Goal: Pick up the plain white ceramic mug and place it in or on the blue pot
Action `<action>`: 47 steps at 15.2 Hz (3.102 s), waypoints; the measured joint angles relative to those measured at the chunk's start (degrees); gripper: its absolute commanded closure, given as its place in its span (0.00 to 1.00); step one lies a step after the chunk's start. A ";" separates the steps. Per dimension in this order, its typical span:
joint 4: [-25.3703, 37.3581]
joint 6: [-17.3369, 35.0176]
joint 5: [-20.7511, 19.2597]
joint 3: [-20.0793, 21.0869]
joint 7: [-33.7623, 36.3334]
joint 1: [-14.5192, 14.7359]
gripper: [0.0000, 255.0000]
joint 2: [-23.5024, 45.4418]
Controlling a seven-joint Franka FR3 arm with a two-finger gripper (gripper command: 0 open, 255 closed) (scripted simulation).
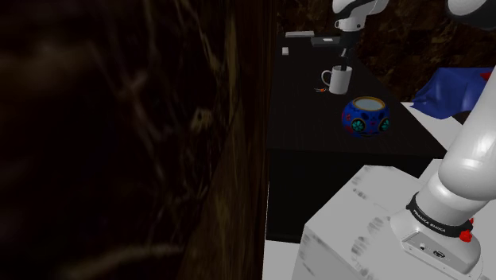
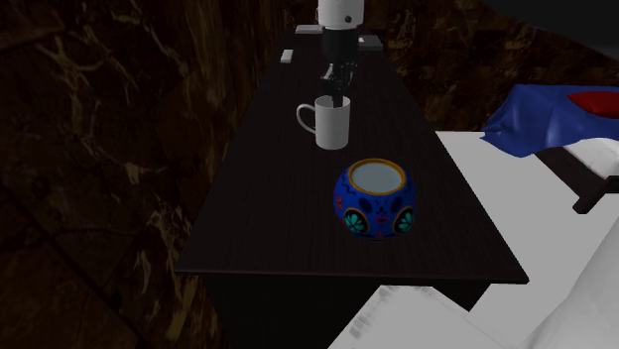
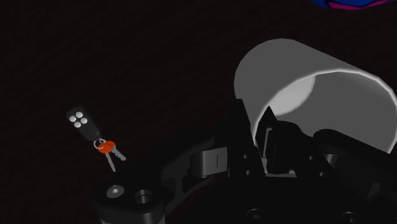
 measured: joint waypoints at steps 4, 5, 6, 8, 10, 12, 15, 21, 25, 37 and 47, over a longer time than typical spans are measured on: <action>3.01 -3.21 -0.11 -0.02 0.08 0.01 1.00 -0.23; 3.79 -4.10 -0.17 -0.05 0.07 -0.01 1.00 -0.35; 4.52 -4.79 -0.15 -0.06 0.04 -0.04 1.00 -0.31; 5.99 -6.23 -0.14 -0.08 0.04 -0.06 1.00 -0.27; 7.23 -7.59 -0.19 -0.09 0.06 -0.06 1.00 -0.41; 9.26 -9.36 -0.08 -0.16 -0.10 -0.20 1.00 -0.13; 11.75 -11.69 -0.02 -0.20 -0.16 -0.28 1.00 0.06; 7.24 -13.45 -2.77 -0.05 0.94 0.64 1.00 -6.75; -1.79 -13.94 -6.72 1.06 3.20 1.34 1.00 -17.04; -17.28 -12.32 -11.35 3.19 6.20 0.32 1.00 -31.48; -25.37 -4.78 -12.00 2.47 6.66 -0.05 1.00 -32.04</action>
